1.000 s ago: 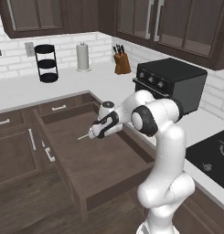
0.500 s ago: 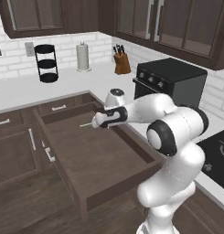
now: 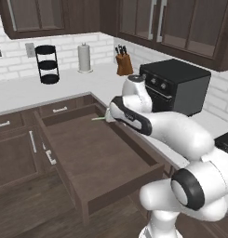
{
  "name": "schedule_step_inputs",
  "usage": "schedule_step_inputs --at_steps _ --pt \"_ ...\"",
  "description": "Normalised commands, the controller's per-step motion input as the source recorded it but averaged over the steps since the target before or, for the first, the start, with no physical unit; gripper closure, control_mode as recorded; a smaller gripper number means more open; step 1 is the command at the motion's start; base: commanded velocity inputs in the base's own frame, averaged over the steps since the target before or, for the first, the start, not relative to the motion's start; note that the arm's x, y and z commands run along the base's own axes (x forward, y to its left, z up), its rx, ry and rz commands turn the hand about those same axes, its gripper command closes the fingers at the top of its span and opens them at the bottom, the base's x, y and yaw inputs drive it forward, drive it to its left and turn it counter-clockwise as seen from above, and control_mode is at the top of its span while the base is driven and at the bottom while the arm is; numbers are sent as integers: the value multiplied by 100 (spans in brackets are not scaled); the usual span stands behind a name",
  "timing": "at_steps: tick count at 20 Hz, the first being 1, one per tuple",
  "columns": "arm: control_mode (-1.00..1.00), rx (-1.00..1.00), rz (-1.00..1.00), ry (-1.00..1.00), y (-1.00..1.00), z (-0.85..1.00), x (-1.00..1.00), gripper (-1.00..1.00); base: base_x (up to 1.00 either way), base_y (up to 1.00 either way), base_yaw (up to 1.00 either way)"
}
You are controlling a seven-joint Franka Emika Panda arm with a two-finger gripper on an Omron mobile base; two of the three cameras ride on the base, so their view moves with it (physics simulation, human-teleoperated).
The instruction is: Take a straw from the drawer in front and place it inside the glass cup on the dining counter.
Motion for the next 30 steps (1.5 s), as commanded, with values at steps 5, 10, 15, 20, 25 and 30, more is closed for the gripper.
schedule_step_inputs --at_steps 5,10,15,20,25,30 --pt "-100 0 -12 14 -52 85 -100 100 0 0 0" --pt "-100 -6 -11 11 -50 22 -88 100 0 0 0" --pt "-100 -8 -7 5 -44 0 -59 100 0 0 0" --pt "100 -1 -2 0 -13 0 -20 100 -34 -5 -1" --pt "100 0 0 0 0 0 0 100 -100 -1 -1" --pt "100 0 0 0 0 0 0 100 -97 48 42"
